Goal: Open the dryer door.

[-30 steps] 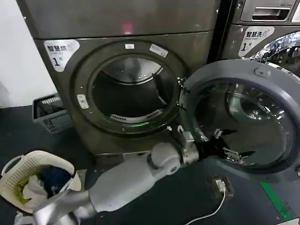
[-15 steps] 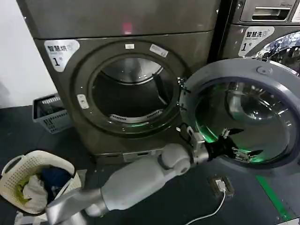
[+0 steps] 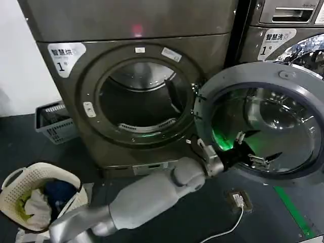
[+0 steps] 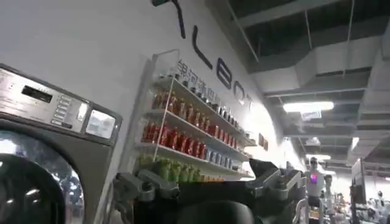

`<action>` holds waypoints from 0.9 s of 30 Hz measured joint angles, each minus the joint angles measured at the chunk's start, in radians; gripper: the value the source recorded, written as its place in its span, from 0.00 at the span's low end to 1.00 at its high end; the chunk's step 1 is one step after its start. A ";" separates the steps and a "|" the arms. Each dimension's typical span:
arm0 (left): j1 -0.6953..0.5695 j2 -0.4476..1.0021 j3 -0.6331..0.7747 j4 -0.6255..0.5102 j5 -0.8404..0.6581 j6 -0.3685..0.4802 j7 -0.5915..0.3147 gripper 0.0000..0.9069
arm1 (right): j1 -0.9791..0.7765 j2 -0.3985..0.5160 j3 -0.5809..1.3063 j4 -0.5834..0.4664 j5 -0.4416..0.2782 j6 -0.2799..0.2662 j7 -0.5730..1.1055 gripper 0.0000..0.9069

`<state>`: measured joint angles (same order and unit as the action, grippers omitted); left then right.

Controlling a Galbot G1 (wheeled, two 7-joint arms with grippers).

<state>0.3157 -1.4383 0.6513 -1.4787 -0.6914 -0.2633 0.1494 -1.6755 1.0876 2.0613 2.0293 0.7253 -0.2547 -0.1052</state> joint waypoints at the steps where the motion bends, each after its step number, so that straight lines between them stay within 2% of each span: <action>1: 0.003 0.012 0.004 -0.008 0.004 -0.032 0.005 1.00 | 0.000 0.000 0.000 0.000 0.000 0.002 0.000 1.00; 8: 0.008 0.091 0.009 -0.039 0.033 -0.220 0.025 1.00 | 0.015 -0.005 -0.016 0.002 -0.001 0.010 0.003 1.00; 13: 0.012 0.175 0.013 -0.100 0.036 -0.278 0.063 1.00 | 0.025 -0.008 -0.013 0.001 -0.003 0.017 0.008 1.00; 19: 0.027 0.322 0.008 -0.194 0.036 -0.258 0.064 1.00 | 0.038 -0.006 -0.016 0.002 -0.015 0.028 0.011 1.00; 27: 0.049 0.591 0.002 -0.315 0.055 -0.075 0.042 1.00 | 0.064 0.008 -0.018 0.015 -0.040 0.041 0.018 1.00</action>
<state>0.3644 -0.8468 0.6531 -1.7935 -0.6360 -0.3384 0.1914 -1.6117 1.0960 2.0433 2.0439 0.6850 -0.2132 -0.0871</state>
